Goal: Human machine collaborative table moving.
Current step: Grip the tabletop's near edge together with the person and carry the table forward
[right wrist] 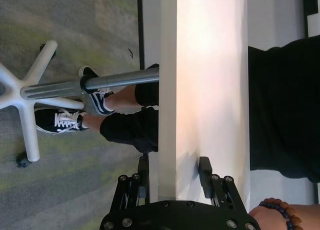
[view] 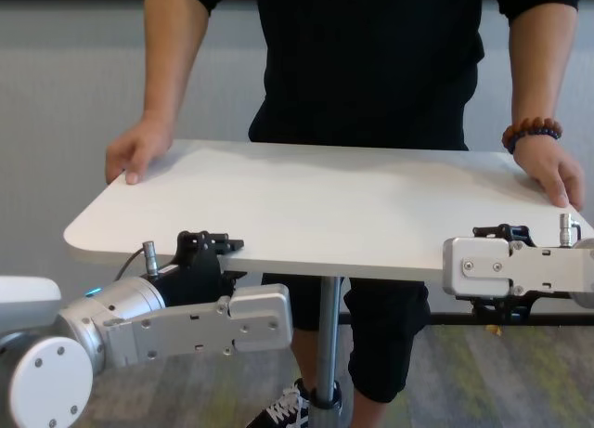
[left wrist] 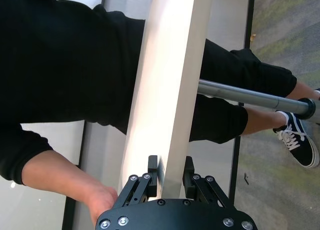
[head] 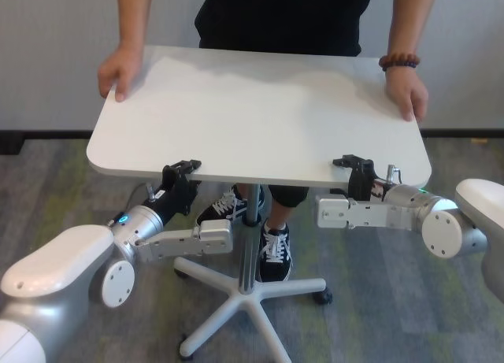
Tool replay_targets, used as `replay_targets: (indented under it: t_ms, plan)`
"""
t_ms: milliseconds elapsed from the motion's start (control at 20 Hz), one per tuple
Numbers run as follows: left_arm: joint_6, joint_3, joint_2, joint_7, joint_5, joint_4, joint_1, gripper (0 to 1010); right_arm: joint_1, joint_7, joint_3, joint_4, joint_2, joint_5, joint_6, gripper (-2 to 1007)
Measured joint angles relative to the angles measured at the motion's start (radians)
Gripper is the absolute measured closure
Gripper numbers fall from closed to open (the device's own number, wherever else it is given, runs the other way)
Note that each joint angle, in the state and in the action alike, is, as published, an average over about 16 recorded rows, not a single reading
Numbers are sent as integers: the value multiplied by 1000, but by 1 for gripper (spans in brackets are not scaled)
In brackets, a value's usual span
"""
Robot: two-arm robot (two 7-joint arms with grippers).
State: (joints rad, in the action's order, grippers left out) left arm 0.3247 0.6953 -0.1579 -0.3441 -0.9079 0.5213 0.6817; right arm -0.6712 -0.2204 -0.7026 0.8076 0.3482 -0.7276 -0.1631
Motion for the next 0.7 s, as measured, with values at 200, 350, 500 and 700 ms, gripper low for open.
replay_targets:
  t_ms: [200,350,500,700]
  plan:
    - [-2,18,9,-7,-6,-36,15,699,-1,1,0,0,0,1,-3,406]
    - [8,28,17,-16,-5,-66,25,699,-2,2,0,-1,-1,2,-5,407]
    - [20,37,24,-25,-3,-90,34,699,-3,3,0,-1,-1,2,-6,407]
    - [29,45,28,-36,-2,-103,38,699,-3,5,0,-1,-2,3,-7,407]
